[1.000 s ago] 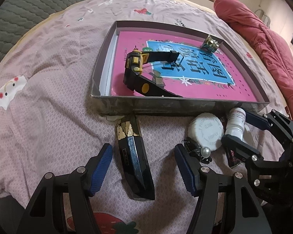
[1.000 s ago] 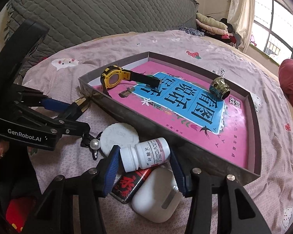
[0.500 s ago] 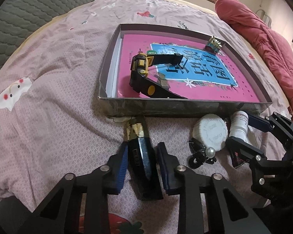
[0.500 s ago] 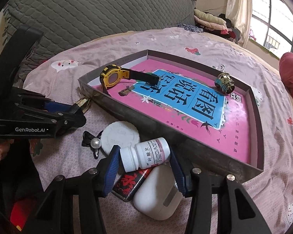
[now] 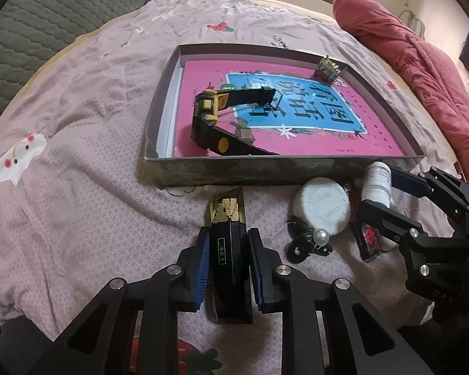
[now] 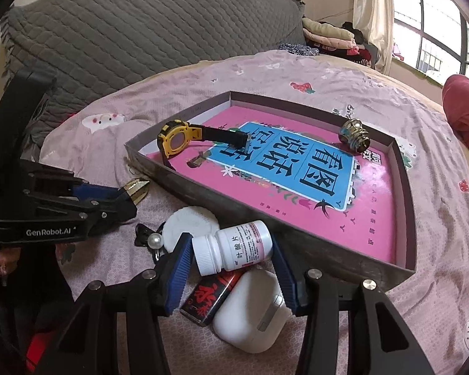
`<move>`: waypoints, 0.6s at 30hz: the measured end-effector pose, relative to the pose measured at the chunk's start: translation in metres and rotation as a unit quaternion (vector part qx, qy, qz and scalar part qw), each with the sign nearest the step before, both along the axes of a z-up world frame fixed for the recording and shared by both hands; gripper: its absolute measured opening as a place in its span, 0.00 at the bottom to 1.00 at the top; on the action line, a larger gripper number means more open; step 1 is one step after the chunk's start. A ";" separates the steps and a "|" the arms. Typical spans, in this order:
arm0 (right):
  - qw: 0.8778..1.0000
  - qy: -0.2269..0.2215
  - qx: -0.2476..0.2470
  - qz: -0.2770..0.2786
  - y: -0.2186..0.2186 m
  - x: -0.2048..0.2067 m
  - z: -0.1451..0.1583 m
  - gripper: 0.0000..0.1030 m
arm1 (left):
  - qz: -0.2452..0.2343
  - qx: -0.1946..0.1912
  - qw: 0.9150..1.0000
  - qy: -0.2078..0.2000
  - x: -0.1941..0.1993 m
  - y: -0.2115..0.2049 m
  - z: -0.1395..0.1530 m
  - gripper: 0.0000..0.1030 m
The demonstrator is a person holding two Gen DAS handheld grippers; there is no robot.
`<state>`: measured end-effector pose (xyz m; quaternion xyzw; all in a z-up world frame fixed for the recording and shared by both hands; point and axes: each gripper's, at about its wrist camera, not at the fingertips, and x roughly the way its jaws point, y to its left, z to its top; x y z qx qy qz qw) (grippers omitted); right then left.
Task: Organize rigid objects
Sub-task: 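Lift the black lighter with the left gripper while the right gripper lifts the white pill bottle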
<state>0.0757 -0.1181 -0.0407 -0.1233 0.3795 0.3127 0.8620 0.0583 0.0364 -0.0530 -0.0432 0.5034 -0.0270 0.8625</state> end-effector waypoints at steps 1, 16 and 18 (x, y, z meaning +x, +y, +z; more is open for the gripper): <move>1.000 -0.001 0.002 -0.001 0.000 0.000 0.001 0.49 | -0.002 0.000 1.000 -0.002 -0.001 -0.001 0.001 0.23; 1.000 -0.006 0.007 -0.025 -0.007 -0.010 0.006 0.49 | -0.028 0.010 0.999 -0.022 -0.011 -0.012 0.011 0.23; 0.999 -0.006 0.009 -0.032 -0.009 -0.012 0.008 0.49 | -0.029 0.010 0.999 -0.024 -0.011 -0.012 0.013 0.23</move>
